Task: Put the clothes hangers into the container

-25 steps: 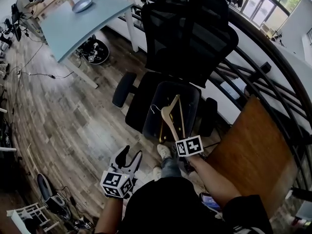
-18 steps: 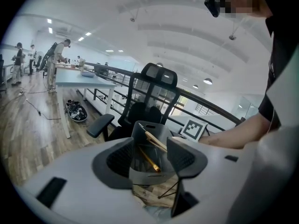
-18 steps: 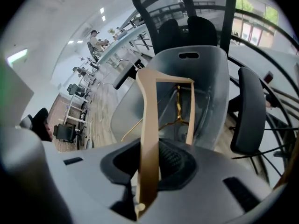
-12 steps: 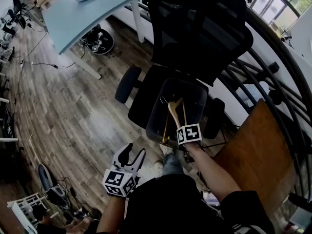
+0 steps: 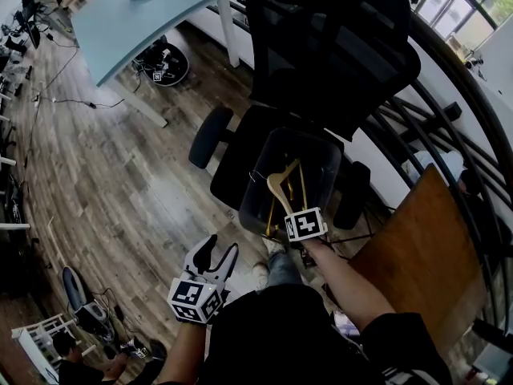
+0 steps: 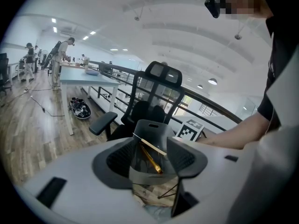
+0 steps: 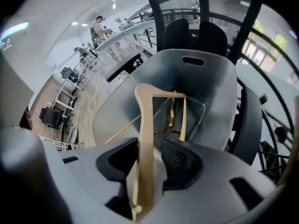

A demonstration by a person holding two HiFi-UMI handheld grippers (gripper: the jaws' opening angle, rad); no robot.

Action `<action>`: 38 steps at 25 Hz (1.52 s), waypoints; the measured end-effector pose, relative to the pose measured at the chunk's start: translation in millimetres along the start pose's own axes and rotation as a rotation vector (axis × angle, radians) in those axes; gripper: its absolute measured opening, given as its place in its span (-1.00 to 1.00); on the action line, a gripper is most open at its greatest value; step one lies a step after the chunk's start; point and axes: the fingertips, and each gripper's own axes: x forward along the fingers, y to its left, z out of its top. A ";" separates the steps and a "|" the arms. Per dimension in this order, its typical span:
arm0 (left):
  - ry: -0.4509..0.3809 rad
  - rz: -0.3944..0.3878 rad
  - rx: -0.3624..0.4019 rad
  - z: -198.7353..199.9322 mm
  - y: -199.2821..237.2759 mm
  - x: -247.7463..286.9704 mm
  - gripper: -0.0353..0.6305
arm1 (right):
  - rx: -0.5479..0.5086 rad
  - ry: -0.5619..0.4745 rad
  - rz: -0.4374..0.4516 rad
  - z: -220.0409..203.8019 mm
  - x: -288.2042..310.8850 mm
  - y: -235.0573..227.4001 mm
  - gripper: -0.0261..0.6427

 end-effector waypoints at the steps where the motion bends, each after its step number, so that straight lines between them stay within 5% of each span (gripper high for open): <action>1: 0.000 -0.003 0.001 -0.2 -1.0 0.8 -0.21 | -0.004 -0.011 0.014 1.6 -1.5 3.8 -0.43; 6: -0.004 -0.023 0.010 0.2 -8.0 7.0 -0.21 | -0.027 -0.047 0.003 7.5 -19.5 2.1 -0.29; 16: -0.035 -0.058 0.047 7.9 -19.6 3.4 -0.21 | 0.018 -0.235 0.000 11.4 -69.3 -1.7 -0.44; 28: -0.177 -0.076 0.113 41.2 -36.5 -47.8 -0.23 | -0.018 -0.615 -0.040 7.3 -180.8 26.6 -0.90; 38: -0.277 -0.112 0.119 47.5 -59.8 -102.0 -0.24 | -0.064 -0.948 -0.144 -41.8 -284.8 36.1 -0.94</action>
